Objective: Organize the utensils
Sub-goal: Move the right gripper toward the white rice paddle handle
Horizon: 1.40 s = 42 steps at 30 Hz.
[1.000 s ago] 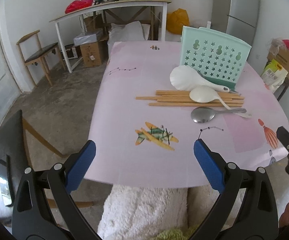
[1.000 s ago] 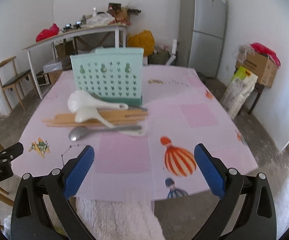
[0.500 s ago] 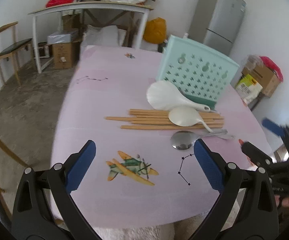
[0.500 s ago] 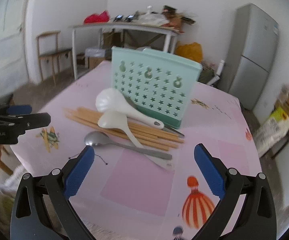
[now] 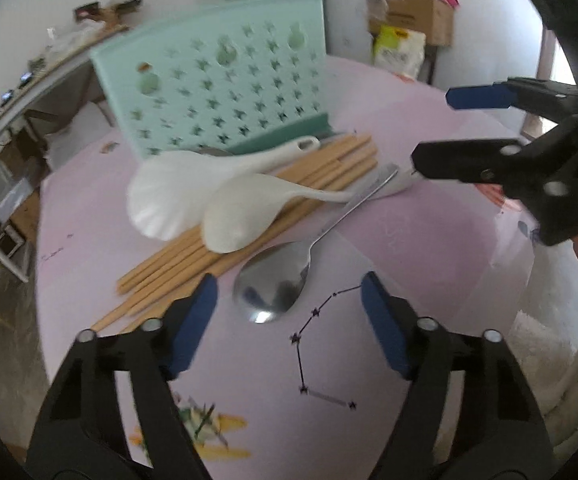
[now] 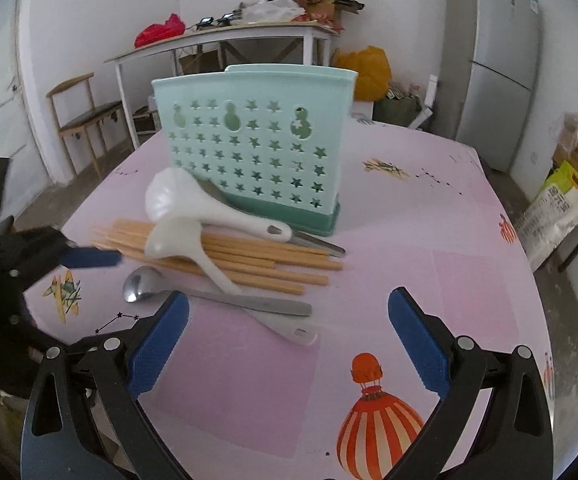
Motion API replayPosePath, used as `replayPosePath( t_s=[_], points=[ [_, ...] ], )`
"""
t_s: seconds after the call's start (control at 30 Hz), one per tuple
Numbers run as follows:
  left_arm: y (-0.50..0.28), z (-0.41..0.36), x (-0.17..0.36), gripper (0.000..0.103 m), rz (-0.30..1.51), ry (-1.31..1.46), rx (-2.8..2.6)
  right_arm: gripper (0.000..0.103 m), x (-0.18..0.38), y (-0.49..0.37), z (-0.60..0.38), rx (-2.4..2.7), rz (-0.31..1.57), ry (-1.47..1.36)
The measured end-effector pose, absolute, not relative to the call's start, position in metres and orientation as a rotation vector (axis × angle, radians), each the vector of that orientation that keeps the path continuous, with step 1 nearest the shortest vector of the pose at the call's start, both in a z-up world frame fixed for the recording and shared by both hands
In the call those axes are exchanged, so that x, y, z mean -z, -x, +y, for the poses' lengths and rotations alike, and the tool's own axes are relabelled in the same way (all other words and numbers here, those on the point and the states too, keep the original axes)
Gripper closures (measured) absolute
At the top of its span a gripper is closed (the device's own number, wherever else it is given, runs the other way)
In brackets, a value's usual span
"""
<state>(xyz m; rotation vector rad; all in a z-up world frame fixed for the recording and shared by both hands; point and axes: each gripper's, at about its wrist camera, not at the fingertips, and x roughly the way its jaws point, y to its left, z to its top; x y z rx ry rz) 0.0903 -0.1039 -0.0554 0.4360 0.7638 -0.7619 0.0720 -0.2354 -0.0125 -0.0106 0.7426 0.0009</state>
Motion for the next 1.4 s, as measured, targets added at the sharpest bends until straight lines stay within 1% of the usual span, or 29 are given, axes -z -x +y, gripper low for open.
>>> replayPosePath(
  t_s=[0.03, 0.07, 0.13, 0.17, 0.23, 0.3, 0.37, 0.7, 0.8, 0.87, 1.1, 1.17, 1.27, 1.4],
  points=[
    [-0.093, -0.103, 0.056, 0.040, 0.770, -0.419, 0.778, 0.006, 0.014, -0.072, -0.237, 0.001, 0.741, 0.004],
    [-0.098, -0.102, 0.056, 0.044, 0.789, -0.395, 0.796, 0.006, 0.014, -0.071, -0.239, 0.003, 0.740, 0.001],
    [-0.105, -0.099, 0.055, 0.055, 0.806, -0.364, 0.798, 0.006, 0.015, -0.071, -0.240, 0.008, 0.740, -0.002],
    [-0.107, -0.097, 0.055, 0.063, 0.806, -0.368, 0.794, 0.006, 0.016, -0.071, -0.241, 0.010, 0.740, -0.003],
    [-0.111, -0.092, 0.054, 0.065, 0.832, -0.366, 0.812, 0.006, 0.017, -0.071, -0.243, 0.013, 0.738, -0.007],
    [-0.115, -0.087, 0.048, 0.078, 0.844, -0.341, 0.834, 0.006, 0.016, -0.070, -0.244, 0.013, 0.735, -0.012],
    [-0.114, -0.085, 0.043, 0.085, 0.848, -0.341, 0.849, 0.006, 0.016, -0.070, -0.245, 0.008, 0.733, -0.020],
    [-0.109, -0.079, 0.043, 0.089, 0.769, -0.311, 0.830, 0.006, 0.012, -0.066, -0.236, -0.004, 0.728, -0.015],
    [-0.113, -0.075, 0.044, 0.088, 0.785, -0.271, 0.835, 0.006, 0.012, -0.066, -0.234, -0.003, 0.738, -0.012],
    [-0.119, -0.072, 0.047, 0.088, 0.810, -0.247, 0.829, 0.006, 0.012, -0.065, -0.232, -0.002, 0.743, -0.010],
    [-0.116, -0.063, 0.055, 0.088, 0.812, -0.244, 0.825, 0.006, 0.012, -0.067, -0.225, -0.001, 0.753, 0.006],
    [-0.115, -0.061, 0.056, 0.090, 0.811, -0.229, 0.829, 0.006, 0.010, -0.068, -0.223, -0.001, 0.750, 0.012],
    [-0.111, -0.054, 0.050, 0.099, 0.794, -0.191, 0.848, 0.006, 0.004, -0.068, -0.219, -0.007, 0.733, 0.024],
    [-0.104, -0.047, 0.038, 0.102, 0.776, -0.140, 0.889, 0.006, -0.011, -0.072, -0.214, -0.037, 0.691, 0.053]
  ],
)
